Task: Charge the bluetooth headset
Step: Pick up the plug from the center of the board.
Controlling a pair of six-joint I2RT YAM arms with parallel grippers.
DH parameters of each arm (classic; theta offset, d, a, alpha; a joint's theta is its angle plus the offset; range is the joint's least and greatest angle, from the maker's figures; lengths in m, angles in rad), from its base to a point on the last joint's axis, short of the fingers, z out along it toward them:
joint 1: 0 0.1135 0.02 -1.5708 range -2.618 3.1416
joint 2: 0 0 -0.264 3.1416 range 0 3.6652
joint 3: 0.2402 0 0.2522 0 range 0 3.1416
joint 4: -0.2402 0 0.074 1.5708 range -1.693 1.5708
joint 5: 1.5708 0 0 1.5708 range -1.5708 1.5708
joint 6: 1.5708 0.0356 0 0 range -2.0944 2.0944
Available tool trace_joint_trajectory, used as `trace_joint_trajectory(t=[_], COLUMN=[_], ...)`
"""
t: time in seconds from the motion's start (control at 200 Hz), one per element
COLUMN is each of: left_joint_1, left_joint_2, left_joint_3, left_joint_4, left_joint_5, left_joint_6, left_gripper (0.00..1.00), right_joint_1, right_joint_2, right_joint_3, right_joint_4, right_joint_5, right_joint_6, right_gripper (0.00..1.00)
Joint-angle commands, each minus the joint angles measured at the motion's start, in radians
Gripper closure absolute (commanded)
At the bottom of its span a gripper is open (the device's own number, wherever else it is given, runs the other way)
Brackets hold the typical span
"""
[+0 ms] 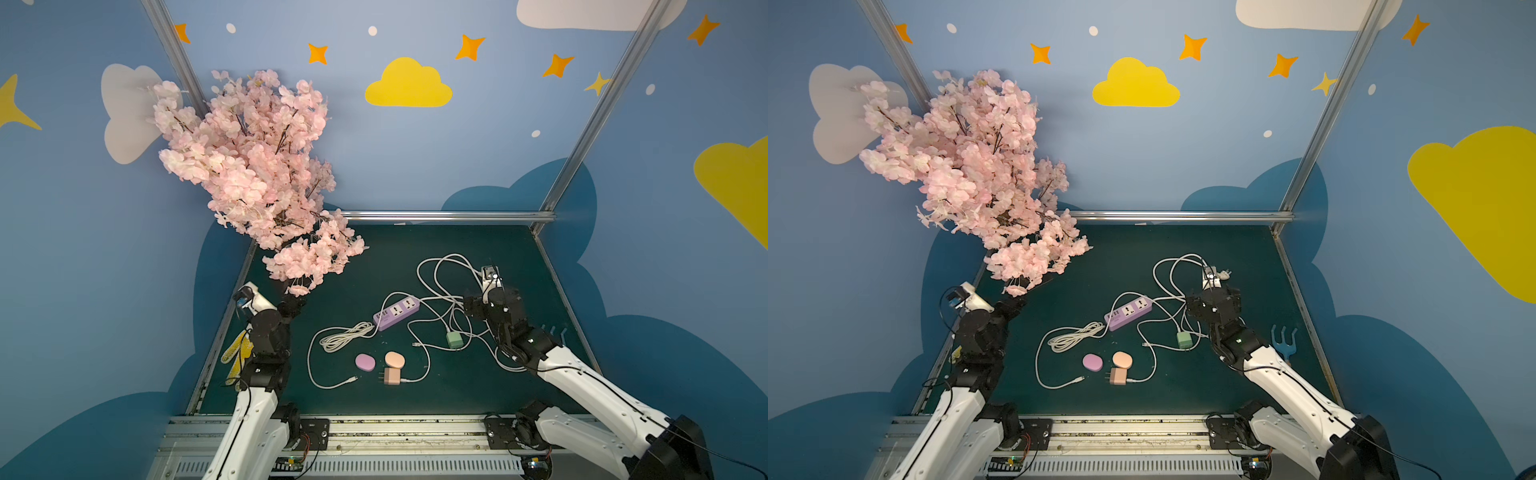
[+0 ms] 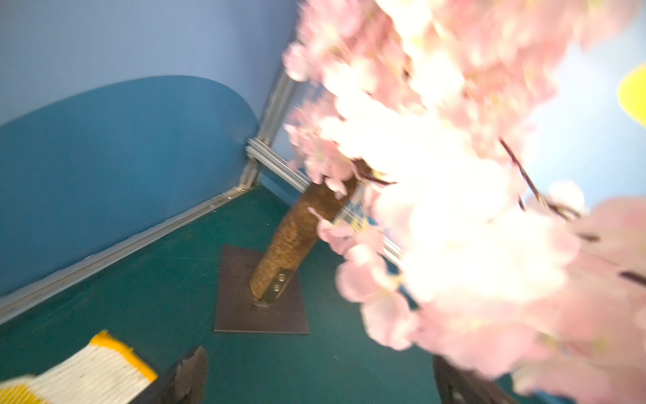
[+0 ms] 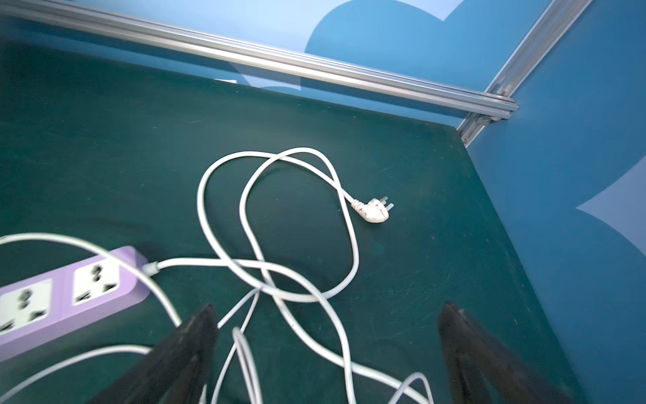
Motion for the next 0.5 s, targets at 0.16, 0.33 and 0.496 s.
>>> trace_joint_trajectory(t=[0.16,0.33,0.496], left_joint_1=[0.01,0.011,0.011], left_joint_2=[-0.374,-0.296,-0.077], left_joint_3=[-0.112,-0.035,0.034], left_joint_4=[-0.302,-0.397,-0.352], left_joint_5=[-0.143,-0.113,0.036], left_joint_6=[-0.11,-0.065,-0.039], left_gripper=[0.0,0.0,0.08], right_joint_1=[0.183,0.281,0.352], right_joint_2=[0.093,0.132,0.151], right_joint_3=[0.152,0.184,0.206], right_joint_4=[-0.281,-0.376,-0.477], right_joint_5=[-0.09,-0.249,-0.394], right_joint_6=[0.012,0.064,0.104], right_gripper=[0.08,0.2,0.27])
